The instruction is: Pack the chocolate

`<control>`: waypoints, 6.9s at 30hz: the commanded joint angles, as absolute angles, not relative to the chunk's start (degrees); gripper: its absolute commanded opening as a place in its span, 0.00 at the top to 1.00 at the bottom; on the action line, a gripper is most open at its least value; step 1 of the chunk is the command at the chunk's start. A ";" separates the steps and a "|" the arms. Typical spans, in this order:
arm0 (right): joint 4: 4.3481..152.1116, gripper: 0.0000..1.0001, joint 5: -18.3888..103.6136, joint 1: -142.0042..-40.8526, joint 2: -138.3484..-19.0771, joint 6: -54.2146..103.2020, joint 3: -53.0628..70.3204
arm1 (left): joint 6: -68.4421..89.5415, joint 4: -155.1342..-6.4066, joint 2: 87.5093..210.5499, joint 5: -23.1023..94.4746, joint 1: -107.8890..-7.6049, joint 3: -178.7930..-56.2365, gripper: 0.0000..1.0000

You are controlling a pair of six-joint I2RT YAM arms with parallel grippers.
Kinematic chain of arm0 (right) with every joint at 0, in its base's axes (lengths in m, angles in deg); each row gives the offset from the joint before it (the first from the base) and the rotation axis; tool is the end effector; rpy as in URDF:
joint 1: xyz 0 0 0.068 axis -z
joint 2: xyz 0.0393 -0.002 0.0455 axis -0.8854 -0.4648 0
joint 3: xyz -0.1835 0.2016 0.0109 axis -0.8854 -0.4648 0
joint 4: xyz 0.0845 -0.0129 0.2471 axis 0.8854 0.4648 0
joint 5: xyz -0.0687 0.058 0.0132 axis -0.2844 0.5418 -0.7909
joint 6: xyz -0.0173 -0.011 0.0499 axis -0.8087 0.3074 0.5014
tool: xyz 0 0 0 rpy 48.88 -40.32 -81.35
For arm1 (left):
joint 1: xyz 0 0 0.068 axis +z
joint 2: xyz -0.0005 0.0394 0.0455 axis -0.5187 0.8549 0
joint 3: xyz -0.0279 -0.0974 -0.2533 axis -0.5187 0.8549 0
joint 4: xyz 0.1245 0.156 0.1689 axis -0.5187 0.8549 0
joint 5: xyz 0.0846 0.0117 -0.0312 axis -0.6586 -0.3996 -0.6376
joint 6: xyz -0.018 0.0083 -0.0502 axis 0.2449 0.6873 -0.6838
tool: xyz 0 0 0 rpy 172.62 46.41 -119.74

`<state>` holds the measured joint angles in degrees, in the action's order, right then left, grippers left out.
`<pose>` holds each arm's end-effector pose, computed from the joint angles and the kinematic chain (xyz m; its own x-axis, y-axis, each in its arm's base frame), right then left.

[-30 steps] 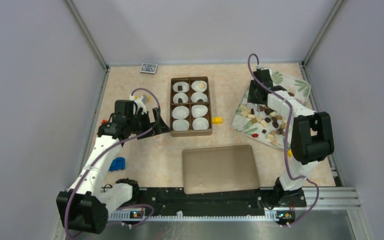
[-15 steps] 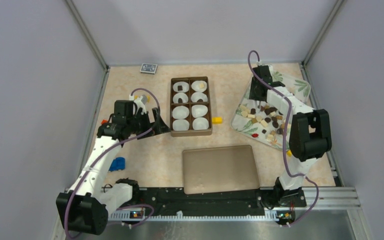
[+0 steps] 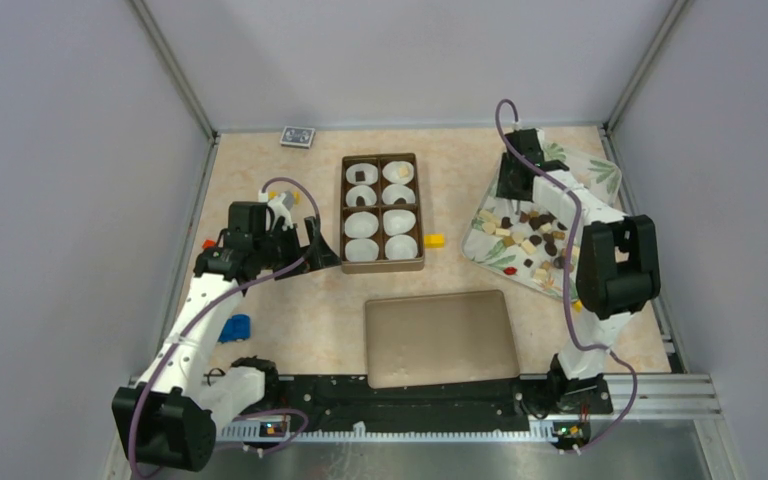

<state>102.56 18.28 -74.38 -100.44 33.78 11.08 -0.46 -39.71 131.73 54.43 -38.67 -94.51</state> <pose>0.3896 0.0729 0.2407 -0.7211 0.1174 -0.6828 0.1889 0.9815 -0.0308 0.1990 -0.0422 0.2803 -0.8395 -0.2358 -0.4896 0.1023 0.8163 -0.5685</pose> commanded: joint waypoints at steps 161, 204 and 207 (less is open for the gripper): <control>109.32 0.61 18.67 -89.20 -62.02 42.42 -21.74 | -0.24 -40.04 128.43 47.04 -38.45 -93.89 0.01; 110.68 0.84 20.25 -89.19 -62.43 38.85 -14.38 | 0.77 -39.16 128.16 46.74 -38.47 -94.96 0.01; 111.54 0.85 24.43 -89.20 -60.76 39.55 -12.32 | 0.60 -39.42 128.18 46.95 -38.45 -95.28 0.01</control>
